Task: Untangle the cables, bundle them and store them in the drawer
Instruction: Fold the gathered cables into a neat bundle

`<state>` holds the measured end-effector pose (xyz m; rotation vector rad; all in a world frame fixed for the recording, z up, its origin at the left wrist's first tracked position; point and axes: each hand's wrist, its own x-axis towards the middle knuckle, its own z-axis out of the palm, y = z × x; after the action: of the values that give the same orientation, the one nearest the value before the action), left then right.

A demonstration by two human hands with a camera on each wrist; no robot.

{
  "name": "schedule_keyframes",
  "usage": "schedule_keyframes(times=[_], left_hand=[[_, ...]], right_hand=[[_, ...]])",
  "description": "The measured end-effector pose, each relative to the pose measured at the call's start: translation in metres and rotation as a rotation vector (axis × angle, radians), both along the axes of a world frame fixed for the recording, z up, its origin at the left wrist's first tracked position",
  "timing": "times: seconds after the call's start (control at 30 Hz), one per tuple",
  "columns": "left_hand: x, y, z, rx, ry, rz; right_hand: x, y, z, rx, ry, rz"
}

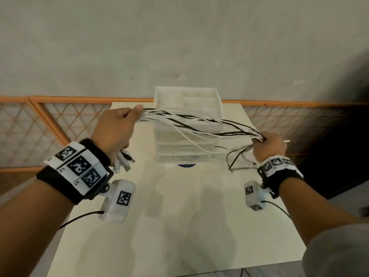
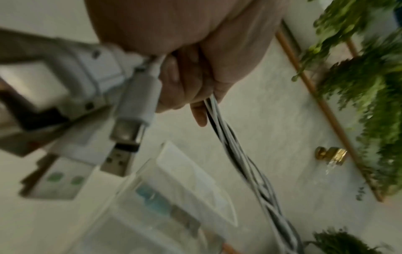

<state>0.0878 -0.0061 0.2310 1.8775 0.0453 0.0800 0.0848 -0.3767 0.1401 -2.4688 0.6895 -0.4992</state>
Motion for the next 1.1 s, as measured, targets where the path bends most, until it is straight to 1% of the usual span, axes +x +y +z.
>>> schedule_keyframes(times=[0.03, 0.07, 0.1, 0.13, 0.17, 0.2, 0.27, 0.3, 0.33, 0.37, 0.43, 0.47, 0.57, 0.63, 0.67, 0.7, 0.77, 0.87, 0.93, 0.97, 1.03, 1.07, 1.1], left_hand=[[0.000, 0.001, -0.007, 0.015, 0.017, 0.019], [0.000, 0.001, -0.013, 0.011, 0.021, 0.039], [0.000, -0.001, -0.018, -0.006, 0.013, 0.061], [0.000, -0.003, -0.023, -0.026, -0.002, 0.087], [0.000, -0.006, -0.027, -0.041, -0.017, 0.112], [0.000, -0.008, -0.031, -0.050, -0.028, 0.126], [-0.002, -0.012, -0.036, -0.066, -0.029, 0.098], [-0.004, -0.014, -0.038, -0.059, -0.024, 0.072], [-0.005, -0.015, -0.040, -0.040, -0.014, 0.057], [-0.007, -0.017, -0.042, -0.023, -0.004, 0.050], [-0.011, -0.021, -0.044, 0.007, 0.009, 0.019], [-0.013, -0.024, -0.044, 0.025, 0.011, -0.014], [-0.020, -0.040, -0.039, 0.081, -0.013, -0.180], [-0.027, -0.054, -0.031, 0.119, -0.050, -0.300], [-0.030, -0.059, -0.026, 0.127, -0.059, -0.352], [-0.032, -0.062, -0.022, 0.125, -0.060, -0.394], [-0.033, -0.059, -0.020, 0.102, -0.015, -0.455], [-0.035, -0.043, -0.031, 0.058, 0.147, -0.524], [-0.040, -0.036, -0.041, 0.021, 0.213, -0.533], [-0.041, -0.035, -0.043, -0.016, 0.223, -0.510], [-0.040, -0.033, -0.046, -0.123, 0.213, -0.384], [-0.038, -0.031, -0.046, -0.180, 0.207, -0.310], [-0.036, -0.029, -0.046, -0.236, 0.207, -0.246]], right_hand=[[0.004, -0.006, 0.005, 0.005, -0.073, 0.008], [0.007, -0.011, 0.004, 0.014, -0.104, 0.043], [0.009, -0.015, 0.001, 0.021, -0.089, 0.092], [0.010, -0.018, -0.008, 0.021, -0.022, 0.137], [0.009, -0.020, -0.021, 0.005, 0.096, 0.169], [0.006, -0.022, -0.035, -0.019, 0.238, 0.196], [-0.007, -0.024, -0.062, -0.057, 0.523, 0.227], [-0.014, -0.024, -0.072, -0.066, 0.616, 0.211], [-0.020, -0.022, -0.077, -0.070, 0.659, 0.187], [-0.025, -0.017, -0.079, -0.064, 0.661, 0.168], [-0.030, -0.002, -0.067, -0.030, 0.544, 0.185], [-0.031, 0.009, -0.055, 0.011, 0.438, 0.248], [-0.043, 0.072, -0.001, 0.237, 0.131, 0.604], [-0.052, 0.120, 0.025, 0.320, 0.010, 0.823], [-0.055, 0.138, 0.030, 0.341, -0.026, 0.887], [-0.055, 0.151, 0.031, 0.366, -0.066, 0.903], [-0.048, 0.156, 0.028, 0.411, -0.152, 0.830], [-0.039, 0.143, 0.026, 0.494, -0.169, 0.703], [-0.040, 0.136, 0.027, 0.537, -0.124, 0.695], [-0.043, 0.135, 0.028, 0.561, -0.077, 0.729], [-0.050, 0.133, 0.025, 0.628, 0.046, 0.783], [-0.053, 0.130, 0.022, 0.676, 0.069, 0.776], [-0.056, 0.126, 0.018, 0.727, 0.055, 0.753]])
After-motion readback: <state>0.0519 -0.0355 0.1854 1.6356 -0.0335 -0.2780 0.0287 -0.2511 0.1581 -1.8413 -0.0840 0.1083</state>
